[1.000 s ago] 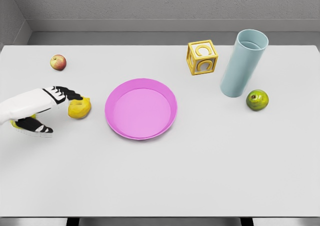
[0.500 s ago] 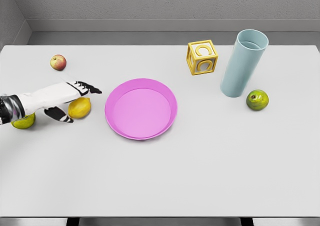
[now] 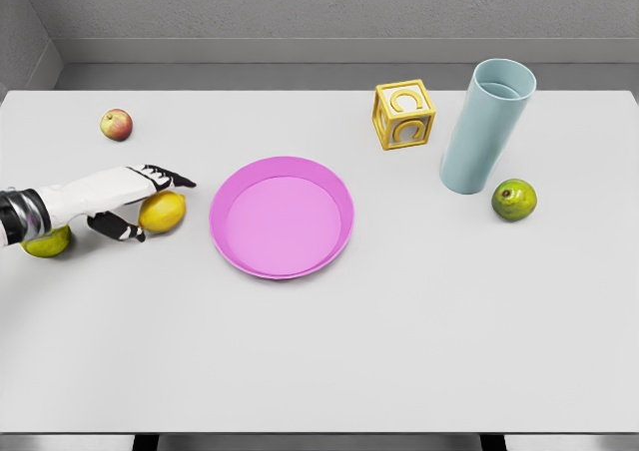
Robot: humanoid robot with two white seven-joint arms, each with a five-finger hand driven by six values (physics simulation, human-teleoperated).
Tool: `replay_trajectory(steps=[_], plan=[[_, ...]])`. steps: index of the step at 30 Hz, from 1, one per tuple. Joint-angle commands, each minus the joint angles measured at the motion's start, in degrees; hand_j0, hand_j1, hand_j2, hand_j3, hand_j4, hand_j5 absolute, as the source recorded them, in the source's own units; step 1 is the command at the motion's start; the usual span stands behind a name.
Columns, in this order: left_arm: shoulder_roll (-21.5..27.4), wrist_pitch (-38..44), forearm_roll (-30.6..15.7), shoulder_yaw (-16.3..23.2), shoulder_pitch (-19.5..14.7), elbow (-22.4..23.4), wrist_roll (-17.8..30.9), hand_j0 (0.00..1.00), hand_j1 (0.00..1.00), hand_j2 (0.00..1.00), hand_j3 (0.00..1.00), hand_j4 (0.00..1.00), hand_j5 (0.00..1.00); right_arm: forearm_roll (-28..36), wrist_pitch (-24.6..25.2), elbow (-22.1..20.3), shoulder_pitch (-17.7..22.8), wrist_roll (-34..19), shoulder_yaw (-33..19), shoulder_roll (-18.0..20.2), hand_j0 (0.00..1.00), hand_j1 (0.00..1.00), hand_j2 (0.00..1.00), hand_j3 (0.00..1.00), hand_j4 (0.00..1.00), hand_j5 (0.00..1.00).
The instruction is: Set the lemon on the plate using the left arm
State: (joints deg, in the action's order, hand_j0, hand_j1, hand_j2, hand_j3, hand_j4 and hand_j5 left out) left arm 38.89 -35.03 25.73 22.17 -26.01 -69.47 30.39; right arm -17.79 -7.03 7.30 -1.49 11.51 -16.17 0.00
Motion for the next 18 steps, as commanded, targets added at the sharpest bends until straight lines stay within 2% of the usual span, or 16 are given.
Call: replay_trajectory(steps=[1,3,4,6,12,15,18], plan=[[0.22,0.03,0.20,-0.02,0.00,0.12,0.72,1.00,1.00,1.00,1.00,1.00,1.00,0.03,0.00,0.00,0.00,0.00,0.00,0.00,1.00,1.00,1.00,1.00,1.00,1.00],[0.22,0.03,0.28,0.33,-0.09,-0.32,1.51,1.00,1.00,1.00,1.00,1.00,1.00,0.03,0.00,0.00,0.00,0.00,0.00,0.00,1.00,1.00,1.00,1.00,1.00,1.00],[0.22,0.03,0.20,1.03,-0.35,-0.49,3.44,0.93,0.93,0.93,0.93,0.93,0.93,0.03,0.00,0.00,0.09,0.00,0.00,0.00,1.00,1.00,1.00,1.00,1.00,1.00],[0.31,0.03,0.20,1.39,-0.88,-0.58,3.89,0.82,0.82,0.82,0.82,0.82,0.82,0.03,0.00,0.00,0.00,0.00,0.00,0.00,1.00,1.00,1.00,1.00,1.00,1.00],[0.05,0.03,0.11,2.35,-2.02,-0.58,4.61,0.74,0.74,0.74,0.74,0.74,0.74,0.03,0.00,0.00,0.00,0.00,0.00,0.00,1.00,1.00,1.00,1.00,1.00,1.00],[0.05,0.03,0.11,2.62,-2.37,-0.67,4.61,0.66,0.66,0.66,0.66,0.66,0.66,0.03,0.00,0.00,0.09,0.00,0.00,0.00,1.00,1.00,1.00,1.00,1.00,1.00],[0.05,0.03,-0.16,2.26,-2.46,-0.67,4.61,0.64,0.64,0.64,0.64,0.64,0.64,0.03,0.00,0.00,0.00,0.00,0.00,0.00,1.00,1.00,1.00,1.00,1.00,1.00]])
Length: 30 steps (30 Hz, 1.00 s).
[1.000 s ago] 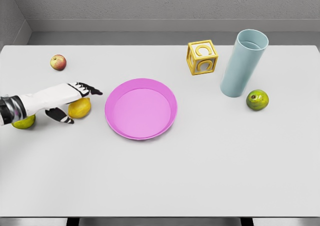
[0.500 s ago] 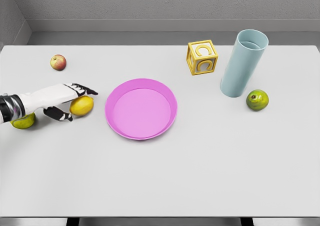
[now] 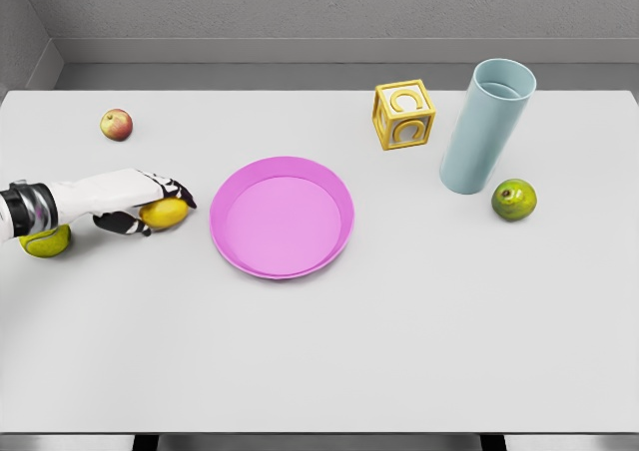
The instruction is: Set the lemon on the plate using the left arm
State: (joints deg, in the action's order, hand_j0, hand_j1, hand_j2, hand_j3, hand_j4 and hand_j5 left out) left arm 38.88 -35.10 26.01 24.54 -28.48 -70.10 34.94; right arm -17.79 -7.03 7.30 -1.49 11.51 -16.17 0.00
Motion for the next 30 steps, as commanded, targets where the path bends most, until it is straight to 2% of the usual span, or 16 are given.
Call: replay_trajectory(steps=[1,2,5,18,30], plan=[[0.05,0.10,-0.52,-0.20,0.00,-0.04,0.06,0.61,0.61,0.61,0.61,0.61,0.61,0.03,0.00,0.00,0.09,0.00,0.00,0.00,1.00,1.00,1.00,1.00,1.00,1.00],[0.05,0.10,-0.61,-0.46,-0.09,0.05,0.06,0.58,0.58,0.58,0.58,0.58,0.58,0.03,0.00,0.00,0.00,0.00,0.00,0.00,1.00,1.00,1.00,1.00,1.00,1.00],[0.05,0.10,-0.70,-0.55,-0.62,0.05,0.06,0.57,0.57,0.57,0.57,0.57,0.57,0.03,0.00,0.00,0.09,0.00,0.00,0.00,1.00,1.00,1.00,1.00,1.00,1.00],[0.31,0.10,-3.33,-0.55,-0.79,-3.11,0.06,0.56,0.56,0.56,0.56,0.56,0.56,0.03,0.00,0.00,0.09,0.00,0.00,0.00,1.00,1.00,1.00,1.00,1.00,1.00],[-0.04,0.10,-4.30,-0.11,-0.35,-10.67,0.06,0.56,0.56,0.56,0.56,0.56,0.56,0.03,0.00,0.00,0.00,0.00,0.00,0.00,1.00,1.00,1.00,1.00,1.00,1.00]])
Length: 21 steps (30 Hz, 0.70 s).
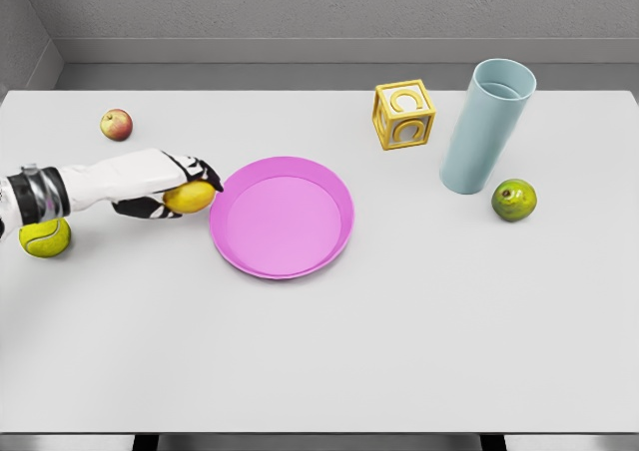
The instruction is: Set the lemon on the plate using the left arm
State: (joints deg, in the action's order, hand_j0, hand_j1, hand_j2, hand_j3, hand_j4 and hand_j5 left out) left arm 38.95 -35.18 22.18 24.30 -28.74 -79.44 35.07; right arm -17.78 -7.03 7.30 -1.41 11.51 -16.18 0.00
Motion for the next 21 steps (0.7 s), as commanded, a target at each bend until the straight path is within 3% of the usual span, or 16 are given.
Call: replay_trajectory(steps=[1,4,21], plan=[[-0.10,0.18,-0.47,0.13,0.09,-2.82,-0.07,0.56,0.56,0.56,0.56,0.56,0.56,0.03,0.00,0.00,-0.09,0.00,0.00,0.00,1.00,1.00,1.00,1.00,1.00,1.00],[-0.89,0.18,-0.47,0.31,0.18,-4.76,-0.07,0.56,0.56,0.56,0.56,0.56,0.56,0.03,0.00,0.00,-0.09,0.00,0.00,0.00,1.00,1.00,1.00,1.00,1.00,1.00],[-9.41,0.18,3.92,2.85,-0.09,-4.58,-0.07,0.57,0.57,0.57,0.57,0.57,0.57,0.03,0.00,0.00,-0.09,0.00,0.00,0.00,1.00,1.00,1.00,1.00,1.00,1.00]])
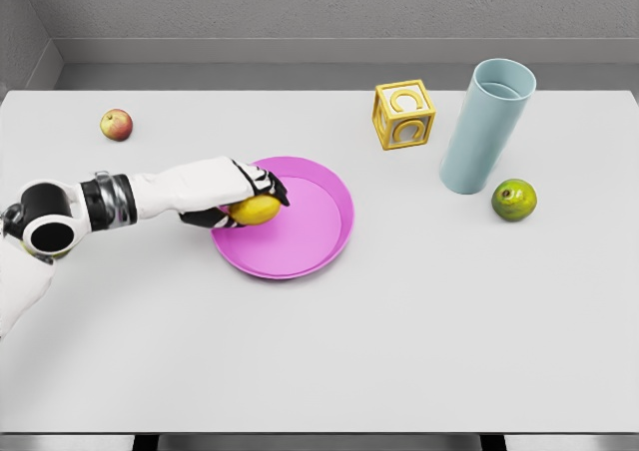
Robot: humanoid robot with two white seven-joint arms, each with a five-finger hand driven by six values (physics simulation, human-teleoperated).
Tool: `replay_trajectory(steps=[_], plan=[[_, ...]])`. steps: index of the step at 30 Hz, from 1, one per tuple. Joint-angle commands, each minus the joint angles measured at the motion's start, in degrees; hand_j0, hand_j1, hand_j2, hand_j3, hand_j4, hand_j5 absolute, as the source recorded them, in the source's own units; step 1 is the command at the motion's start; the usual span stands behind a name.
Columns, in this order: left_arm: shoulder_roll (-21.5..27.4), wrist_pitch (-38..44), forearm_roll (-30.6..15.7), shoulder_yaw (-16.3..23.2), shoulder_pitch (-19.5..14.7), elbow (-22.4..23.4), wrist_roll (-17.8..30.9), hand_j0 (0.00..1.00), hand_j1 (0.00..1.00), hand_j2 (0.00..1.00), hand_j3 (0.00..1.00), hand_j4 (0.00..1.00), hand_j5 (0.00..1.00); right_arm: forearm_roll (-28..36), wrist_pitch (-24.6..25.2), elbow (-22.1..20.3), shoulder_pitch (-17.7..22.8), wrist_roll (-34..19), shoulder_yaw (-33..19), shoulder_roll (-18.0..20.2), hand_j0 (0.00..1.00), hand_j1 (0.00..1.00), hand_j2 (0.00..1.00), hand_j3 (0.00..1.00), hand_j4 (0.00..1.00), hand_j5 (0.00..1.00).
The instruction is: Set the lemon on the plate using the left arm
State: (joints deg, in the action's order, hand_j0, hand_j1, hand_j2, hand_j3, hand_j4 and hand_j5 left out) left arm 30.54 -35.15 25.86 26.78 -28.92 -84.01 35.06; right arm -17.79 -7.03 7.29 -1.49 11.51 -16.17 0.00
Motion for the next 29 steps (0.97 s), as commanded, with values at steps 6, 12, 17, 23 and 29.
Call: replay_trajectory(steps=[6,12,17,23,29], plan=[[-1.18,0.15,0.50,-0.15,-0.18,-0.02,-0.06,1.00,1.00,1.00,1.00,1.00,1.00,0.03,0.00,0.00,0.09,0.00,0.00,0.00,1.00,1.00,1.00,1.00,1.00,1.00],[1.63,0.15,0.33,-4.19,-0.26,0.51,-0.06,1.00,1.00,1.00,1.00,1.00,1.00,0.03,0.00,0.00,0.09,0.00,0.00,0.00,1.00,1.00,1.00,1.00,1.00,1.00],[4.71,0.15,-1.08,-10.61,0.53,2.18,-0.06,1.00,1.00,1.00,1.00,1.00,1.00,0.03,0.00,0.00,0.00,0.00,0.00,0.00,1.00,1.00,1.00,1.00,1.00,1.00],[5.67,0.15,-3.27,-14.74,1.05,8.94,-0.06,1.00,1.00,1.00,1.00,1.00,1.00,0.03,0.00,0.00,0.00,0.00,0.00,0.00,1.00,1.00,1.00,1.00,1.00,1.00],[6.64,0.15,-4.95,-16.59,1.49,10.97,-0.06,1.00,1.00,1.00,1.00,1.00,1.00,0.03,0.00,0.00,0.09,0.00,0.00,0.00,1.00,1.00,1.00,1.00,1.00,1.00]])
